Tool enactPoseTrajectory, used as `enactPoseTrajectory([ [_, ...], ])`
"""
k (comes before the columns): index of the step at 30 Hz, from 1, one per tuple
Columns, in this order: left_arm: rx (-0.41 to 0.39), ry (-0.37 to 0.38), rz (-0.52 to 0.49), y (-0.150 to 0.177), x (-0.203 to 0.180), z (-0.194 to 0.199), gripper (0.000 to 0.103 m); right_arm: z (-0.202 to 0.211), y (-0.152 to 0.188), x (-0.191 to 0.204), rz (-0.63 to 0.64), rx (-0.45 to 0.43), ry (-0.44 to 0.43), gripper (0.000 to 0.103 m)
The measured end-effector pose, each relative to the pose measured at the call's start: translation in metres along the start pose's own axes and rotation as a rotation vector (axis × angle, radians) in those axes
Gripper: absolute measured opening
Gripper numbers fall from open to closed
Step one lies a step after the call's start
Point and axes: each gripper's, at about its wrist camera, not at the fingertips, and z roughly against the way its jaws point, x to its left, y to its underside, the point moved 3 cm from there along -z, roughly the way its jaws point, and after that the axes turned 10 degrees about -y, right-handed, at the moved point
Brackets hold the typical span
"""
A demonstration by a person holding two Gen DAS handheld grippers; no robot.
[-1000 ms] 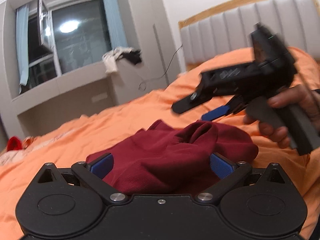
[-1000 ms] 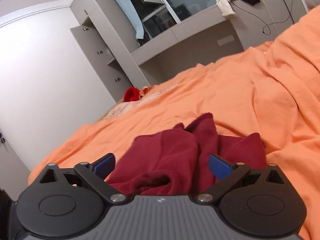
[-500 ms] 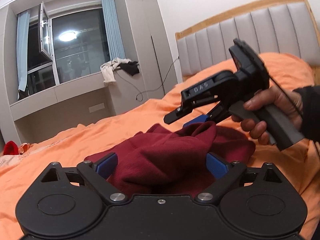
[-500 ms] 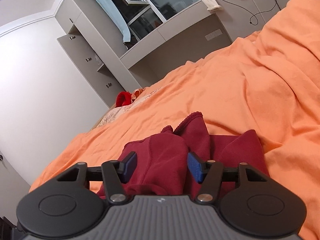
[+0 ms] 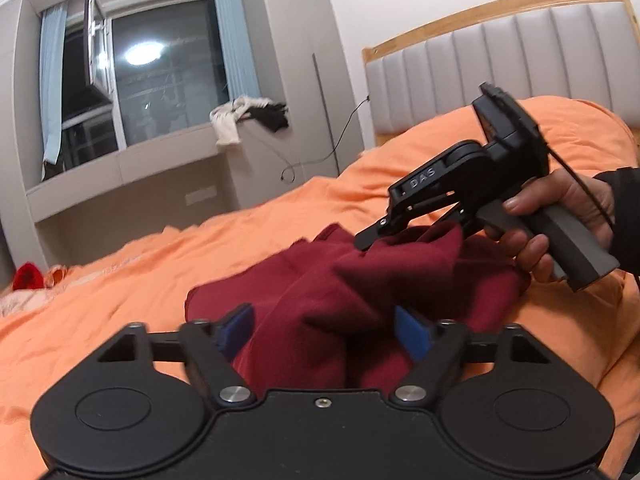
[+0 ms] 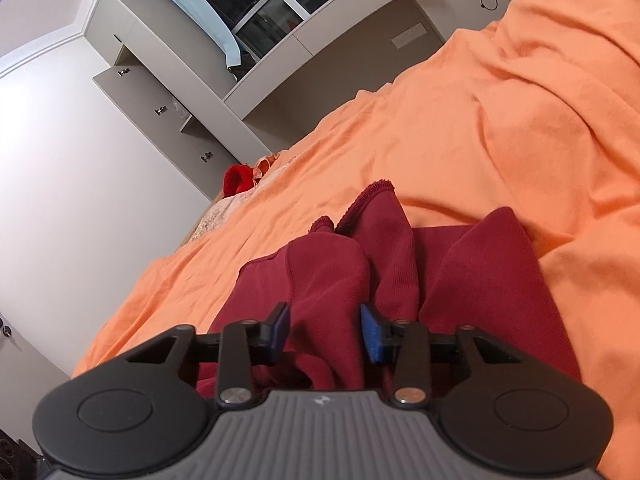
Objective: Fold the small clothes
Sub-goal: 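Move the right gripper to the folded shirt bundle and close on it, then fold the gripped shirt part over the bundle and open the right gripper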
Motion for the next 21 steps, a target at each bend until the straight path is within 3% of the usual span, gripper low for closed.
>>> enactPoseTrajectory([
  [2,0.004,0.004,0.016,-0.001,0.003,-0.001,0.067,-0.001,0.0,0.0,-0.003,-0.003,0.005,0.032],
  [4,-0.002,0.0,0.014,-0.001,0.002,0.001,0.062,-0.001,0.0,0.001,0.006,-0.009,0.011,0.018],
  [7,-0.01,-0.019,0.007,-0.001,0.001,0.002,0.047,0.003,-0.002,0.01,0.06,-0.032,0.008,0.009],
  [9,-0.02,-0.021,0.018,-0.002,0.001,0.004,0.038,0.01,-0.004,0.019,0.118,-0.06,0.014,0.008],
  [12,-0.053,-0.008,0.033,-0.007,0.0,0.008,0.034,0.028,-0.01,0.033,0.196,-0.132,0.017,0.007],
  [16,-0.091,0.019,0.034,-0.018,-0.01,0.01,0.034,0.056,-0.023,0.039,0.226,-0.21,0.023,0.007],
  [21,-0.089,0.071,-0.035,-0.021,-0.034,0.006,0.035,0.074,-0.028,0.02,0.171,-0.219,0.078,0.007],
])
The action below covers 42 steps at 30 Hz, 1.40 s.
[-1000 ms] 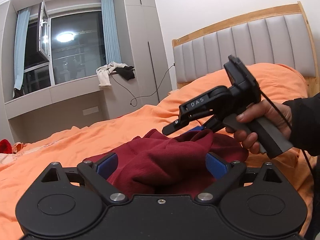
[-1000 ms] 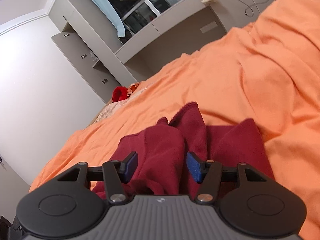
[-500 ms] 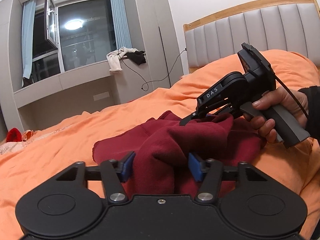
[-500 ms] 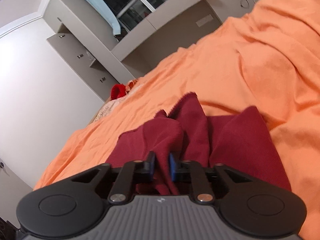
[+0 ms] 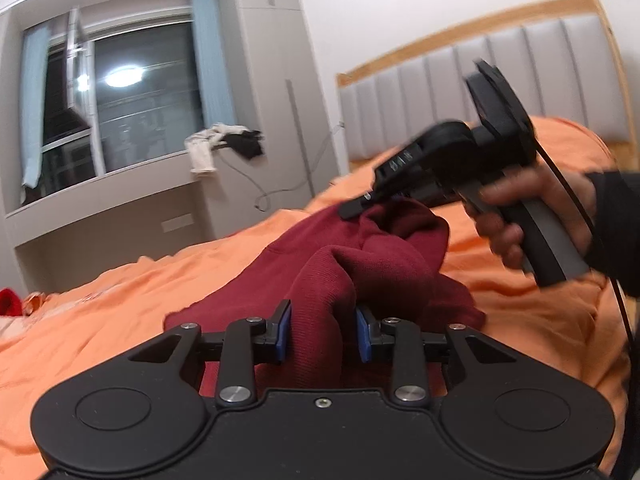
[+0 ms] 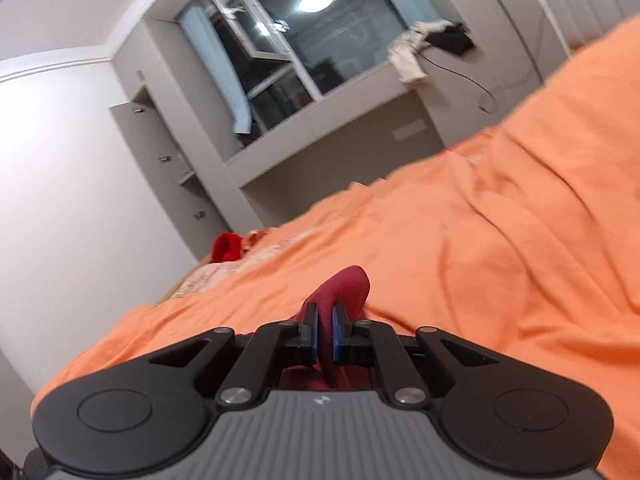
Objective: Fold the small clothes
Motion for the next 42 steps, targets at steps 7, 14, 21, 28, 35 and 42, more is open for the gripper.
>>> enactPoseTrajectory([
  [7,0.049,0.081,-0.016,0.011,-0.012,-0.01,0.042,-0.011,0.028,-0.027,-0.025,0.125,0.098,0.009],
  [14,0.081,0.18,0.128,0.017,0.003,-0.012,0.054,-0.003,0.036,-0.028,0.004,0.14,0.141,0.037],
  [21,0.072,0.243,0.335,0.014,0.026,-0.01,0.082,0.008,0.034,-0.021,0.066,0.124,0.163,0.094],
  [28,0.028,0.087,0.486,0.006,0.054,-0.015,0.102,0.033,0.029,-0.016,0.114,0.077,0.18,0.103],
  [35,0.176,-0.146,0.623,0.021,0.083,-0.045,0.102,0.046,0.039,0.003,0.141,0.115,0.073,0.103],
  [42,0.334,-0.229,0.756,0.044,0.108,-0.07,0.102,0.047,0.061,0.054,0.407,0.206,-0.078,0.103],
])
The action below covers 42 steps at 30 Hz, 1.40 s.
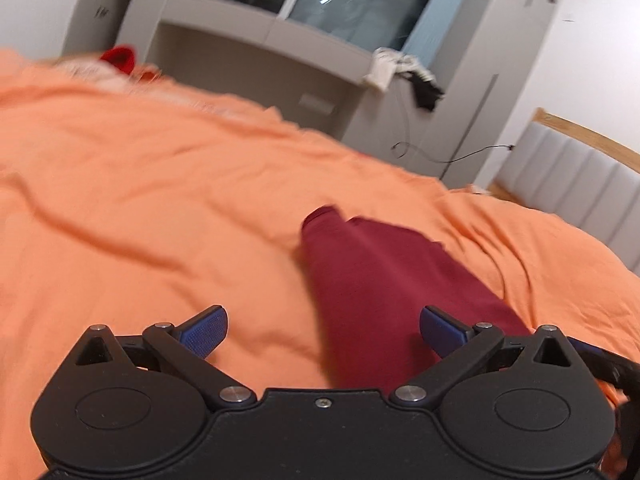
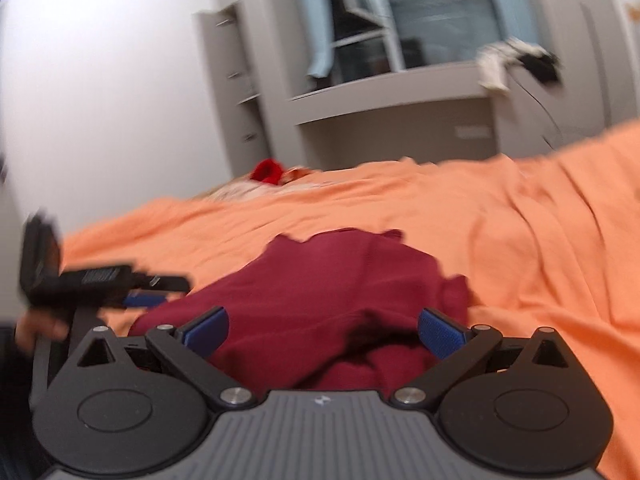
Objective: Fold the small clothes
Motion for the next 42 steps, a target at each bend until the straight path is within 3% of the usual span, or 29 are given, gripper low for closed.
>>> enactPoseTrajectory([
  [4,0.029,0.002,0.05,0.0,0.005,-0.009,0.102,-0.014,0.009,0.03,0.203,0.092,0.013,0.103],
  [7,0.017,0.023,0.046,0.001,0.009,-0.006,0.102,-0.026,0.018,0.041,0.277,0.137,0.069,0.103],
  [11,0.019,0.075,0.03,0.006,0.006,-0.004,0.102,-0.043,0.027,0.044,0.299,0.152,0.222,0.103],
  [21,0.034,0.145,-0.078,0.02,-0.013,0.001,0.102,-0.038,0.02,0.034,0.325,0.101,0.373,0.103],
  [31,0.09,0.135,-0.147,0.029,-0.017,-0.006,0.103,-0.042,0.028,0.02,0.402,0.27,0.317,0.103],
  [35,0.092,0.128,-0.163,0.03,-0.016,-0.006,0.103,-0.029,0.026,0.007,0.375,0.298,0.229,0.103],
  [38,0.091,0.125,-0.169,0.03,-0.014,-0.006,0.103,-0.009,0.022,-0.008,0.329,0.276,0.173,0.103],
  [42,0.095,0.126,-0.164,0.031,-0.013,-0.006,0.103,0.023,0.01,-0.038,0.13,0.138,0.11,0.103],
])
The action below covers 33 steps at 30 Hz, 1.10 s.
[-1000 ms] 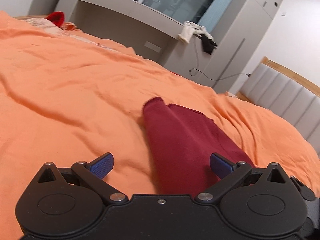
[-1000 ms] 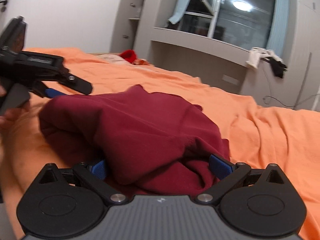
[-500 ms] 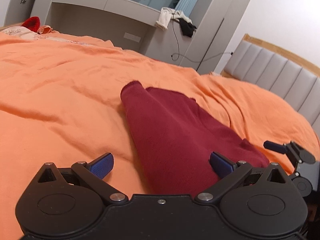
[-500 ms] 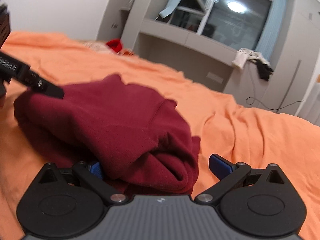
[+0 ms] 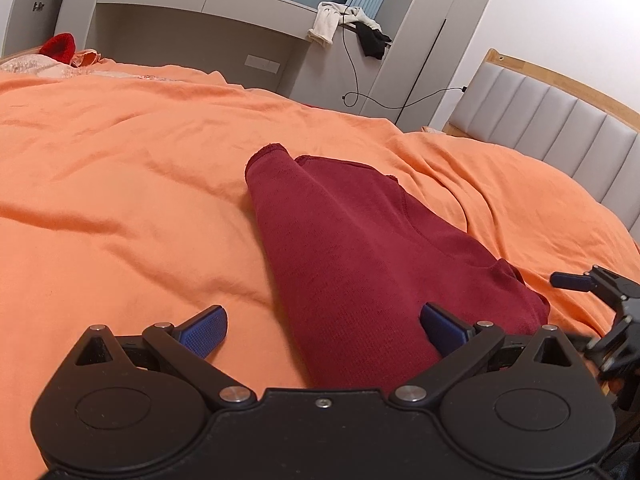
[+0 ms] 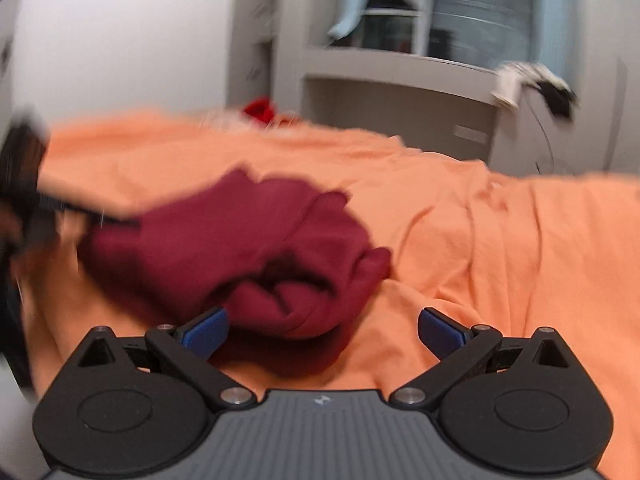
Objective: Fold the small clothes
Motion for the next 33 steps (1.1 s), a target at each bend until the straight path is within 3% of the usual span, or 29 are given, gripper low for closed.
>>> enactPoseTrajectory([
  [4,-0.001,-0.001,-0.001,0.0,0.0,0.0,0.103,0.007,-0.002,-0.032,-0.287,-0.157,-0.043,0.103],
  [9,-0.011,-0.008,-0.021,0.003,-0.002,0.0,0.103,-0.018,0.0,-0.056,-0.56,-0.187,-0.058,0.102],
  [11,-0.011,-0.009,-0.026,0.003,-0.003,0.0,0.102,-0.022,0.002,-0.059,-0.612,-0.224,-0.072,0.094],
  [13,-0.008,-0.008,-0.029,0.004,-0.003,0.0,0.102,-0.028,-0.002,-0.06,-0.628,-0.236,-0.059,0.076],
  [18,-0.002,-0.004,-0.03,0.005,-0.003,-0.001,0.102,-0.052,-0.01,-0.054,-0.606,-0.209,-0.039,0.061],
  [23,-0.002,-0.004,-0.03,0.005,-0.003,-0.001,0.102,-0.07,-0.008,-0.046,-0.554,-0.143,0.022,0.055],
  [26,-0.002,-0.004,-0.03,0.005,-0.003,-0.001,0.102,-0.071,-0.001,-0.046,-0.585,-0.139,0.025,0.044],
  [28,-0.002,-0.004,-0.03,0.005,-0.003,-0.001,0.102,-0.069,0.003,-0.047,-0.604,-0.147,0.029,0.03],
  [33,-0.012,-0.004,-0.04,0.007,-0.003,-0.002,0.102,-0.06,0.002,-0.046,-0.603,-0.174,0.035,0.028],
])
